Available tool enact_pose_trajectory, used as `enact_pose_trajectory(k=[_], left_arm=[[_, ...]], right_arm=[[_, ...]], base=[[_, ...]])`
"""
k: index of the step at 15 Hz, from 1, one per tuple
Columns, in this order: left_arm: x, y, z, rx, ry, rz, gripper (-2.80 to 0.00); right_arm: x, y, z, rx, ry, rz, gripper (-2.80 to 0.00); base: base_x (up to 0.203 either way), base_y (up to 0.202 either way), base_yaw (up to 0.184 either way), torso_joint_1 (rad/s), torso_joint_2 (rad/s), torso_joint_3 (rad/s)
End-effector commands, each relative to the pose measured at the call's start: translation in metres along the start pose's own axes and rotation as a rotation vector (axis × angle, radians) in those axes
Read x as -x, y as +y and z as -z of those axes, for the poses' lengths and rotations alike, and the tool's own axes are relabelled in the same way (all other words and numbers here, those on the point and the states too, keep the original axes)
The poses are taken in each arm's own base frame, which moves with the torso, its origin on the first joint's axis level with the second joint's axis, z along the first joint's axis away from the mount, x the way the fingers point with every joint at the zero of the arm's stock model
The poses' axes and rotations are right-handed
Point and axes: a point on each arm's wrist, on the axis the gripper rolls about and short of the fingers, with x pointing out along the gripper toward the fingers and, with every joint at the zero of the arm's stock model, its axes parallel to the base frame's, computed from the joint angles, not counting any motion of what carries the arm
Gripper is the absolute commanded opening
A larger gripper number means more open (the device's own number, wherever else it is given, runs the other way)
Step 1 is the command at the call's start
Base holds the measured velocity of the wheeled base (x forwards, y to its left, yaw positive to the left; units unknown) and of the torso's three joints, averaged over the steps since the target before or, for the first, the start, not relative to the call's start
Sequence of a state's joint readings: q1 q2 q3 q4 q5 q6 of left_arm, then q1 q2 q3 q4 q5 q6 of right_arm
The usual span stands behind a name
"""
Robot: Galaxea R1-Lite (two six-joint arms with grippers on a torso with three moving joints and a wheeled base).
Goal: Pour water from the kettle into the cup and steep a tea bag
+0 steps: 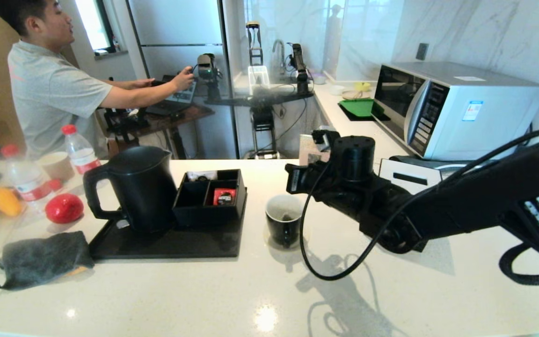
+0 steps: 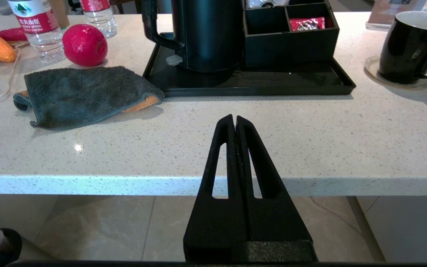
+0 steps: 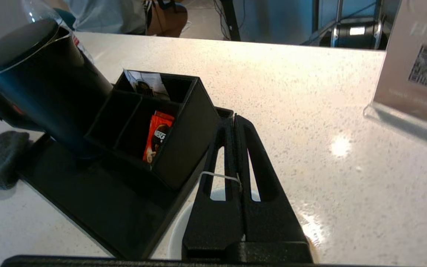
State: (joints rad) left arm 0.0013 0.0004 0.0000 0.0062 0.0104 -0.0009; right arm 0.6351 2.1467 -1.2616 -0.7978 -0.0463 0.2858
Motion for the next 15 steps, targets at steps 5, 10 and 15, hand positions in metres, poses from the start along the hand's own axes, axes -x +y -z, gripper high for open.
enact_pose_trajectory(k=[5,10,15], left_arm=[[0.0,0.0,0.0,0.001,0.0,-0.001,-2.8],[0.0,0.0,0.0,0.001,0.0,-0.001,-2.8],[0.0,0.0,0.0,0.001,0.0,-0.001,-2.8]], right_arm=[[-0.009,0.007,0.018,-0.086,-0.025,0.009,-2.8],[-0.01,0.014,-0.017,-0.119,-0.134,-0.004,-2.8],[-0.008,0.018,-0.06,-0.126,-0.216,-0.012,-2.8]], base=[[0.0,0.0,0.0,0.0,0.0,0.0],[0.0,0.0,0.0,0.0,0.0,0.0],[0.0,0.0,0.0,0.0,0.0,0.0]])
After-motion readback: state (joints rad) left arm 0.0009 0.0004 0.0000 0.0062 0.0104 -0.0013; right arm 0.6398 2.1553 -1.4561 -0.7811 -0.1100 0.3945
